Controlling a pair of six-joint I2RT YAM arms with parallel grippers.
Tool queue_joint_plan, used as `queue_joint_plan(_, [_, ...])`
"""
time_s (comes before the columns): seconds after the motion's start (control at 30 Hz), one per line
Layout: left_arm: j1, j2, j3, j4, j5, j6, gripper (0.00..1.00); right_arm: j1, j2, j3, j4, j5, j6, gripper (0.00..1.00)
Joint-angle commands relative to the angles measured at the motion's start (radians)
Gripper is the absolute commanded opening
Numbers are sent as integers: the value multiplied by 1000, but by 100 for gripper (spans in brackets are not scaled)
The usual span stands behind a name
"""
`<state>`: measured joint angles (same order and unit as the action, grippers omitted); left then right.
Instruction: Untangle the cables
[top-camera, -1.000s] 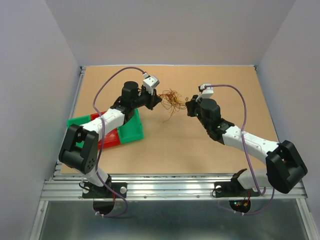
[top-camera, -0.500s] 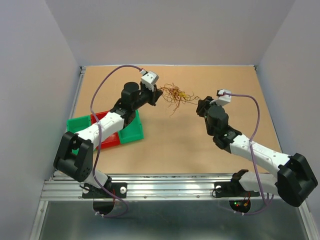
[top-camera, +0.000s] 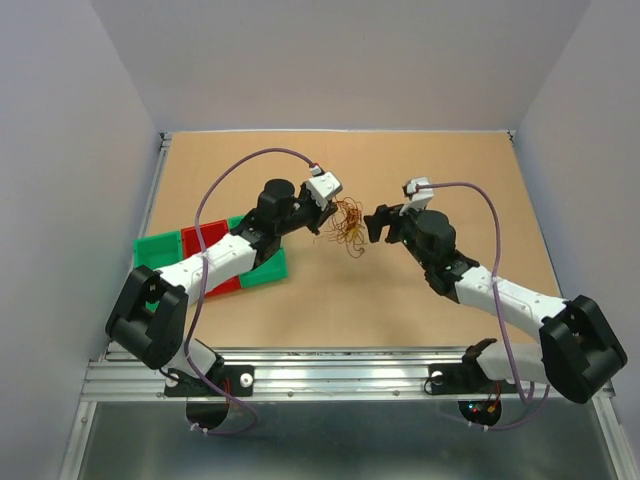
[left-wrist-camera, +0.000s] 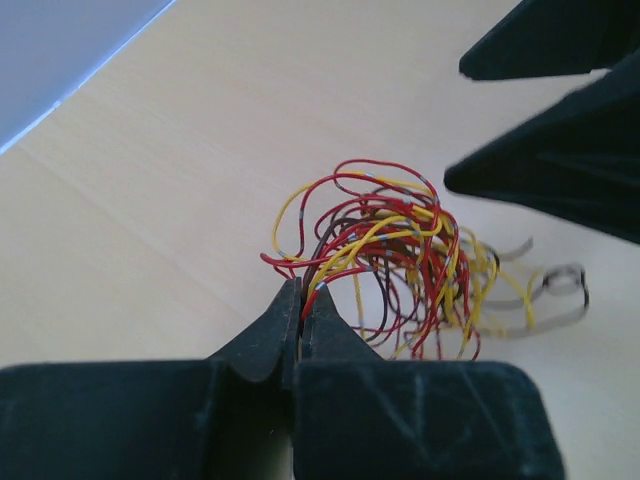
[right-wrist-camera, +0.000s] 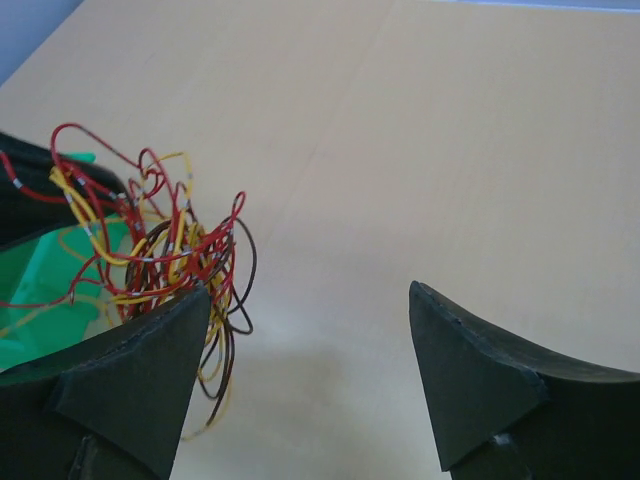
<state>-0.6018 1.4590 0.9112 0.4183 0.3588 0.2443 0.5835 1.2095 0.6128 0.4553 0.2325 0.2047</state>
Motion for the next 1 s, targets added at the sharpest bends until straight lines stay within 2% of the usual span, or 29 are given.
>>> queue_joint_plan(0.0, [8, -54, 17, 8, 26, 35, 0, 3, 59, 18, 123, -226, -68, 85])
queue_joint_plan(0.27, [2, -65, 22, -7, 54, 30, 0, 3, 142, 34, 230, -446, -68, 82])
queue_joint_plan(0.47, [2, -77, 26, -22, 97, 20, 0, 3, 212, 65, 264, -463, -57, 76])
queue_joint_plan(0.53, [2, -83, 29, -33, 121, 18, 0, 3, 232, 76, 275, -440, -48, 68])
queue_joint_plan(0.57, [0, -83, 34, -36, 130, 19, 0, 3, 254, 87, 286, -435, -45, 58])
queue_joint_plan(0.6, [0, -80, 35, -47, 141, 24, 0, 3, 263, 96, 284, -433, -42, 37])
queue_joint_plan(0.67, [0, -78, 38, -50, 120, 26, 0, 3, 278, 111, 283, -389, -16, 23])
queue_joint_plan(0.7, [0, -83, 37, -44, 86, 20, 0, 3, 278, 111, 283, -357, -8, 21])
queue_joint_plan(0.77, [2, -89, 29, -24, -12, 1, 0, 3, 265, 93, 270, -186, 34, 21])
queue_joint_plan(0.8, [4, -106, 20, 11, -124, -19, 0, 4, 254, 87, 263, -108, 51, 21])
queue_joint_plan(0.83, [7, -114, 11, 29, -173, -29, 0, 4, 231, 76, 252, -32, 82, 20])
queue_joint_plan(0.87, [13, -121, -4, 42, -205, -37, 0, 3, 219, 68, 234, 119, 94, 18])
queue_joint_plan(0.9, [22, -138, -11, 63, -239, -49, 0, 3, 202, 56, 220, 198, 122, 9])
queue_joint_plan(0.93, [26, -146, -17, 71, -250, -56, 0, 3, 196, 56, 203, 350, 133, 5])
queue_joint_plan(0.97, [28, -152, -26, 76, -264, -62, 0, 1, 191, 54, 171, 419, 140, 3])
